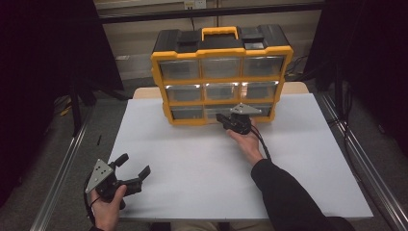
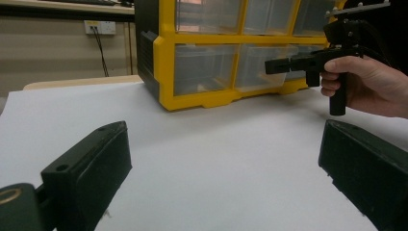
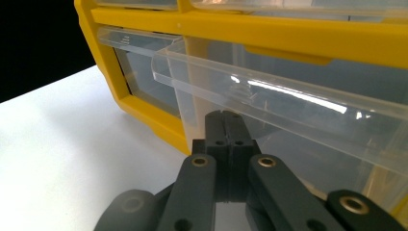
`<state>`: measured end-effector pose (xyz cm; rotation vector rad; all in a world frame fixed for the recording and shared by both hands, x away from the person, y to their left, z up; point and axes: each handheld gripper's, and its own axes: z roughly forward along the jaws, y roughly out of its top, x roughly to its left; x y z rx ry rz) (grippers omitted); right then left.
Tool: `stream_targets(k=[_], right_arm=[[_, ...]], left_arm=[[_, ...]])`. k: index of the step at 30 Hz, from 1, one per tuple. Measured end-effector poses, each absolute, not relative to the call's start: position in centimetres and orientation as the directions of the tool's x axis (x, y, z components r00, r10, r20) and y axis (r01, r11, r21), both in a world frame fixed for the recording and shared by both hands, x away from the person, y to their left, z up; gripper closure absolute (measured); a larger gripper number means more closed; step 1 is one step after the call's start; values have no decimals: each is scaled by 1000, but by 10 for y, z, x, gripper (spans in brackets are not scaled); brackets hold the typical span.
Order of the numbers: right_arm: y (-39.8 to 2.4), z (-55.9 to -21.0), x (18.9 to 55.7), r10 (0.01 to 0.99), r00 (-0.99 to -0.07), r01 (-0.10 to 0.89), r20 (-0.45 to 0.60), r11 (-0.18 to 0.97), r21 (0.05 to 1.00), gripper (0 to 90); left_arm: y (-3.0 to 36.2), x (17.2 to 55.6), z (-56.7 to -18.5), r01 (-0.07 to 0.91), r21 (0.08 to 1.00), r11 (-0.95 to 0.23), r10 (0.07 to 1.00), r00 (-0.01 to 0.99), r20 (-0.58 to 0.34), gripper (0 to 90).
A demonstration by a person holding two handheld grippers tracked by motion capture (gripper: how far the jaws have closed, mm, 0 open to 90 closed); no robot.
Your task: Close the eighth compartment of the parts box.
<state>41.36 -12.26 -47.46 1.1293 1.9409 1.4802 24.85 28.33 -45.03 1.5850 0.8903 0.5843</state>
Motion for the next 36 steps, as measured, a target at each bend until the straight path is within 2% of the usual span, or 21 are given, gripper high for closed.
stream_targets(k=[36], right_arm=[[-121, -475, 429, 844, -525, 330, 110, 83, 941, 900]], left_arm=[[283, 249, -451, 226, 973, -44, 805, 585, -99, 40]])
